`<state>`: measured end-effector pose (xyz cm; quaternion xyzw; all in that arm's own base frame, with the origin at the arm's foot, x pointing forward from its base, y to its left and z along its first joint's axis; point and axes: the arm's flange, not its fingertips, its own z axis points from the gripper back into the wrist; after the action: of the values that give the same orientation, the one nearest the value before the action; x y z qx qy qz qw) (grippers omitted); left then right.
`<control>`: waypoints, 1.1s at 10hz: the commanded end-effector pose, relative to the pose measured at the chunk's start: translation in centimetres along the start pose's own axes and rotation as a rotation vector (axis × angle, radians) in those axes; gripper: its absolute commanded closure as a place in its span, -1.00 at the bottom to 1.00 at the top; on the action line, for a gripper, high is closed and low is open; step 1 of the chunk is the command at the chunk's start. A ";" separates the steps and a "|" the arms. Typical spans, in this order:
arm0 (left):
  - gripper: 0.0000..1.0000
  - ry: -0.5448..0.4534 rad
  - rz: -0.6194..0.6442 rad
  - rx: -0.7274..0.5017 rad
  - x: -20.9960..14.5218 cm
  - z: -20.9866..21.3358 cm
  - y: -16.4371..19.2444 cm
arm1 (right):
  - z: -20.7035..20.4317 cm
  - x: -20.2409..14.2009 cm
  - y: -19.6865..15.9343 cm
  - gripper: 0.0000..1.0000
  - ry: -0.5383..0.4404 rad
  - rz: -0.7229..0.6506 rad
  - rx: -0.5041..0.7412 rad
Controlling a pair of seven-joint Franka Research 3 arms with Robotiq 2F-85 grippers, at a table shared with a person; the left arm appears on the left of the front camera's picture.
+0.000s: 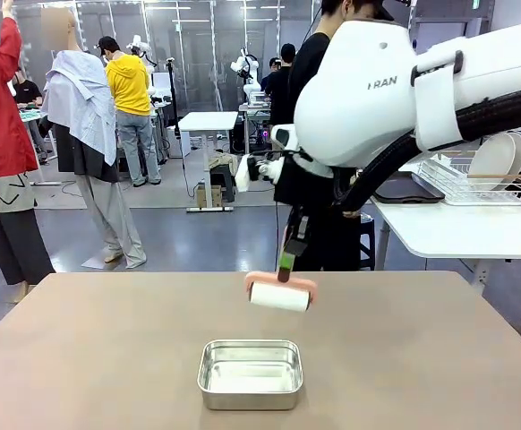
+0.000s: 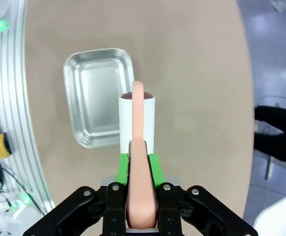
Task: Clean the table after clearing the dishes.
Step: Place the Lint Roller back on top of the Airtight Container.
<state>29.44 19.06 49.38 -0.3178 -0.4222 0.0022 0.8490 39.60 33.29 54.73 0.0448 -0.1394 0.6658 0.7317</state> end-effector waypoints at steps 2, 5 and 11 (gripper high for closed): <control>-1.00 0.010 -0.007 -0.005 0.0 0.3 0.0 | -3.4 3.8 0.0 0.59 0.050 0.094 0.179; -1.00 0.010 -0.007 -0.005 0.0 0.3 0.0 | -7.8 4.4 -0.5 0.59 0.079 0.095 0.272; -1.00 0.010 -0.007 -0.005 0.0 0.3 0.0 | -15.5 2.7 -3.6 0.59 0.114 0.055 0.260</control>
<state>29.44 19.07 49.38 -0.3178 -0.4222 0.0023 0.8490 45.01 38.81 41.63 0.1120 -0.0028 0.6926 0.7126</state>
